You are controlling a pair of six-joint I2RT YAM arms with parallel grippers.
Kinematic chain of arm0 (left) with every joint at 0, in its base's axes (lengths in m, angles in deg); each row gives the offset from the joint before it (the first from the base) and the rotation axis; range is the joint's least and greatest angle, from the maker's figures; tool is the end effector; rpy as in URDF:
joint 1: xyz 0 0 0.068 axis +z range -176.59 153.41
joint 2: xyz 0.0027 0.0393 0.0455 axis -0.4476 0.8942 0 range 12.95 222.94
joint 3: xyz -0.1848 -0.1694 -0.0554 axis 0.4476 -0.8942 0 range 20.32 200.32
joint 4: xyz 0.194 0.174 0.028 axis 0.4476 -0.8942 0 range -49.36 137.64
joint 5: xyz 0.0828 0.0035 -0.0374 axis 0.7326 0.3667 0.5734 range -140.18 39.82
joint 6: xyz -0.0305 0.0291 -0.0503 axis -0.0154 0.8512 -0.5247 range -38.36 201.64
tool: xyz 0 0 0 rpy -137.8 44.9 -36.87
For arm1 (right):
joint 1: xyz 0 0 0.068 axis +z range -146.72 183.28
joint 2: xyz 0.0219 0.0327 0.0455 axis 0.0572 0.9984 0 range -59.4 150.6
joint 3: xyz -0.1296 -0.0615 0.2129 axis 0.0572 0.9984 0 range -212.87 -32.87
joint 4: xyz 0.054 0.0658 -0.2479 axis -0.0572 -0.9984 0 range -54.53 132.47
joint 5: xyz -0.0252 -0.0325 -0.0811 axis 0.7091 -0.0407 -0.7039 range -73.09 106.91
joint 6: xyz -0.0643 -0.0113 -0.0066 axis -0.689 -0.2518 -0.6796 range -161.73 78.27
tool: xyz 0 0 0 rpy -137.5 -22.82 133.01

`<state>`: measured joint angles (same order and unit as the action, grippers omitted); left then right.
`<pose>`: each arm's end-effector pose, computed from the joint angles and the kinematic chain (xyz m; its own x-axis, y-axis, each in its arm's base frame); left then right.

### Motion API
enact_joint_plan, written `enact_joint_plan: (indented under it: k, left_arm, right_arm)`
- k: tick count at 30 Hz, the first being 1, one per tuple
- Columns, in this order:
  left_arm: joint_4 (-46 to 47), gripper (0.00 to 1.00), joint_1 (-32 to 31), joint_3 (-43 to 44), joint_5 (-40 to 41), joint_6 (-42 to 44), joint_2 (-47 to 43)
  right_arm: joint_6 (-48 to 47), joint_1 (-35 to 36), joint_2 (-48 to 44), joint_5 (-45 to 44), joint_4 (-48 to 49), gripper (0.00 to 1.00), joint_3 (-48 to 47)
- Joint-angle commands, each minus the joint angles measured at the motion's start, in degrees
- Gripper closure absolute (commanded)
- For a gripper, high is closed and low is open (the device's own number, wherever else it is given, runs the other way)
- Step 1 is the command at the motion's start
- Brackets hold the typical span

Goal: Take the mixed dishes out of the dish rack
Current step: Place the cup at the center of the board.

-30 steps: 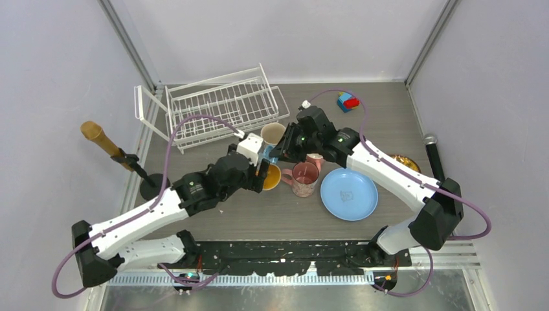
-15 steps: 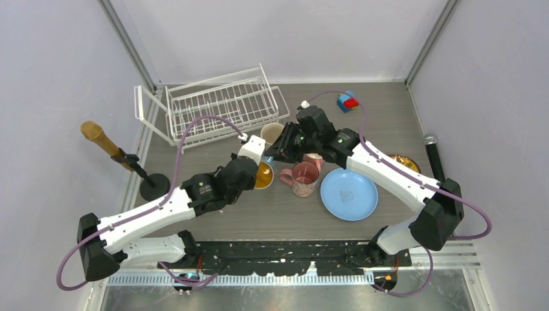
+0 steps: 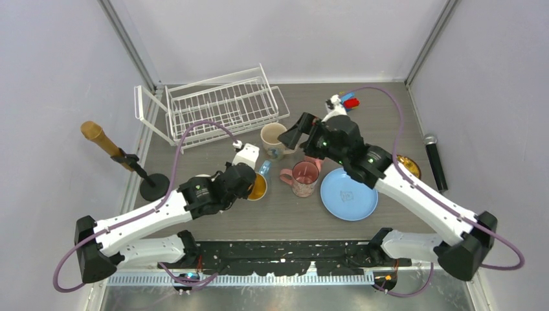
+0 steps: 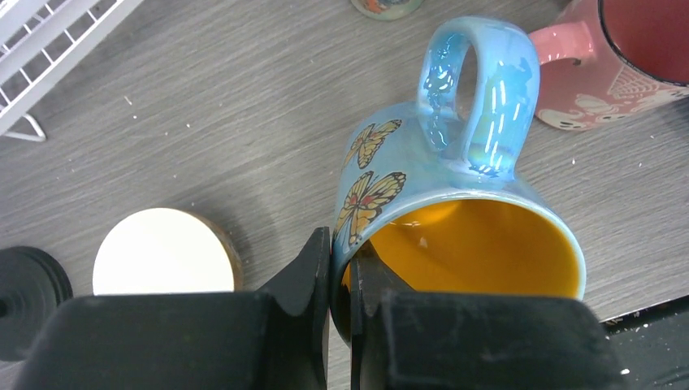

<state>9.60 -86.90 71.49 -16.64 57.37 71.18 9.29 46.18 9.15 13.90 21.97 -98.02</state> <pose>0.1355 -0.1801 0.2703 -0.5382 0.2521 -0.8042 0.3399 0.9381 0.0667 0.2166 0.1977 0.3381 -0.6879 0.4206 -0.5915 -0.1748 0.6950 0.6974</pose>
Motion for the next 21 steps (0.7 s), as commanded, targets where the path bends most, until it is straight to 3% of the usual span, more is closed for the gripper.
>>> enact_joint_plan:
  k: [1, 8, 21]
  left_arm:
    - [3.4, 1.00, -0.1, 0.2, -0.1, -4.7, -1.2]
    - [2.4, 1.00, 2.1, 1.5, -1.9, -6.8, 4.7]
    - [4.1, 1.00, 8.3, 4.0, -8.3, -9.9, 13.5]
  right_arm:
    - [-7.0, -0.1, -9.2, -15.1, 4.6, 0.00, 4.5]
    - [-7.6, -0.2, -21.9, -33.9, 3.4, 0.00, 14.4]
    - [-10.8, -0.2, -20.6, -39.9, -1.3, 0.00, 13.6]
